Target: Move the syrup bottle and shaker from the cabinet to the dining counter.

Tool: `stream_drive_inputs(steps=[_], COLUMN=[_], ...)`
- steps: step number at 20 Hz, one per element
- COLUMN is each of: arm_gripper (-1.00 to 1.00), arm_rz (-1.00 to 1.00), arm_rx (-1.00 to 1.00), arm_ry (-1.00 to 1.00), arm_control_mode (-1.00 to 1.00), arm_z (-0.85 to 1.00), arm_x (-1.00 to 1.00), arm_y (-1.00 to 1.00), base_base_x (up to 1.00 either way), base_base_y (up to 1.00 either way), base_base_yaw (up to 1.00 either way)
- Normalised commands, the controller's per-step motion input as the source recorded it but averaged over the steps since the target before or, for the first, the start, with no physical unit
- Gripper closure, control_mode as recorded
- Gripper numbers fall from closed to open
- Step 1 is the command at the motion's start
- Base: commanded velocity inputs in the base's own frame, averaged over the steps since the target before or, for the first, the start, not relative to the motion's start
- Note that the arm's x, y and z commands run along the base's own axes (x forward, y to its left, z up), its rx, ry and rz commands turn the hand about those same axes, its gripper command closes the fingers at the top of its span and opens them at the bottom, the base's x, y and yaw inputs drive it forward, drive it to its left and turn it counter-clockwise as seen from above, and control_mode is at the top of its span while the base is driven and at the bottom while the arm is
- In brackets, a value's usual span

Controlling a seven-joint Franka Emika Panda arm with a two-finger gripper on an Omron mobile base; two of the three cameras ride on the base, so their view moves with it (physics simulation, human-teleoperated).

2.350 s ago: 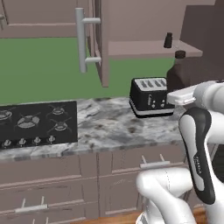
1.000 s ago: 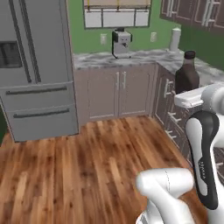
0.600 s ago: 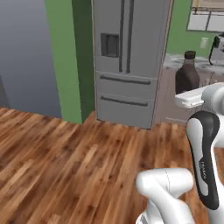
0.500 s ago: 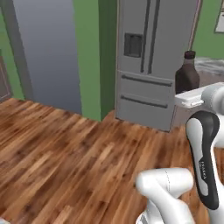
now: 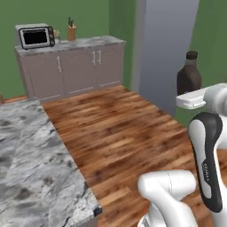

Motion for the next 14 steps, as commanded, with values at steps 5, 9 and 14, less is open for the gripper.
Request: stream_drive_inputs(steps=[5, 9, 14], arm_gripper=[1.00, 1.00, 1.00], arm_rz=[0.00, 0.00, 0.00], arm_rx=[0.00, 0.00, 0.00], arm_ry=[0.00, 0.00, 0.00], arm_control_mode=[1.00, 1.00, 1.00], arm_z=[0.00, 0.00, 0.00], arm_x=[0.00, 0.00, 0.00], arm_y=[0.00, 0.00, 0.00], base_base_x=[0.63, 0.36, 0.03], base_base_y=[0.15, 0.00, 0.00], base_base_yaw=[0.54, 0.25, 0.27])
